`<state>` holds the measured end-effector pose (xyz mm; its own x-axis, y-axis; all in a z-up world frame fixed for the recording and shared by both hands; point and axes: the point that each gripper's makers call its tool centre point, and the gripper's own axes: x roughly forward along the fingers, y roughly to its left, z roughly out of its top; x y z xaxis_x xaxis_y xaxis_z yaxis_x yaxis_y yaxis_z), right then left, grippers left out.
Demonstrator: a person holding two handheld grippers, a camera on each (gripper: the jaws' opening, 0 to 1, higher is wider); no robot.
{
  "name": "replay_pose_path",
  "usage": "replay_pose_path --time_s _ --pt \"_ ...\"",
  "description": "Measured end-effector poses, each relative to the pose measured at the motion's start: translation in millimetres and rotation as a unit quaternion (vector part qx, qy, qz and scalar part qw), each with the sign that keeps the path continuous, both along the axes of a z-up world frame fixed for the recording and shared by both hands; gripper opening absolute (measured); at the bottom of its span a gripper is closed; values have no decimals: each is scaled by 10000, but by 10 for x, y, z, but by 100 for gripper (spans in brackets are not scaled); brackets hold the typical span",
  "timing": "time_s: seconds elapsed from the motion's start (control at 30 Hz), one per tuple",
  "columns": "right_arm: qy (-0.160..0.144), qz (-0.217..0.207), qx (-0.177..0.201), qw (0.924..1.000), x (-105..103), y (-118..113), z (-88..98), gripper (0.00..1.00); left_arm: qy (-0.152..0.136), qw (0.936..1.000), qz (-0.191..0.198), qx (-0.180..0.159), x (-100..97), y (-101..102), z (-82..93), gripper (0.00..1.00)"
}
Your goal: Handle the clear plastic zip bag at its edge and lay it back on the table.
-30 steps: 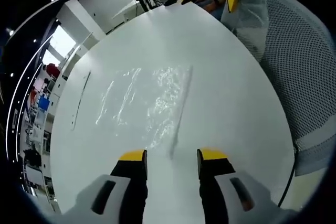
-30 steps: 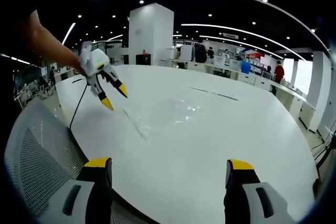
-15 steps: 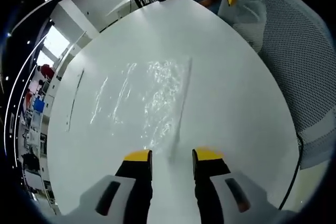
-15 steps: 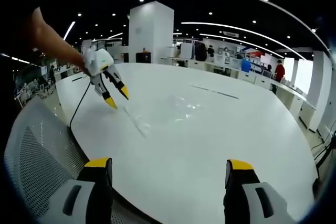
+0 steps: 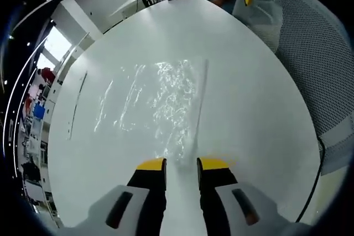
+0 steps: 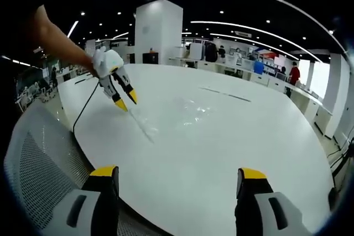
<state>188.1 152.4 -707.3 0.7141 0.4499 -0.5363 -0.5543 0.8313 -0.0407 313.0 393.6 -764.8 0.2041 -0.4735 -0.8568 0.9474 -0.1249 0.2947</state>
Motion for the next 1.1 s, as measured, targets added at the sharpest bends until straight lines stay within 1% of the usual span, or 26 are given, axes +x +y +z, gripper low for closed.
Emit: replay_pose_path --time_s 0.13,0.33,0.37,0.57,0.63,0.7,0.83,0.9,0.93,1.1 --pt "10 -8 -13 10000 0 -5 -5 87 -3 9999 -108 67 3 -23 -25 19" --pt "35 -4 -54 10000 -2 -10 -18 87 124 9998 -97 126 16 -18 -58 16" --pt "44 4 -75 10000 -5 -11 -23 86 201 9996 -79 154 17 -9 -74 15" --pt "58 1 -84 9999 -3 -17 -31 86 362 9992 -107 157 16 -21 -75 12" --pt "55 -2 -83 10000 -3 -16 -29 86 510 9985 -85 181 -4 -12 -87 9" --pt "57 -4 -84 9999 -3 -16 -30 86 537 9983 -131 184 -4 -10 -95 7" --pt "64 -3 -89 9999 -4 -18 -34 85 642 9977 -128 184 0 -5 -100 6" --pt "67 3 -85 9999 -4 -16 -35 85 787 9967 -102 186 -24 4 -114 3" --pt "67 4 -87 9999 -3 -16 -35 85 770 9968 -113 175 -15 4 -113 3" --pt "70 1 -86 9999 0 -18 -34 85 885 9960 -52 143 -8 6 -124 3"
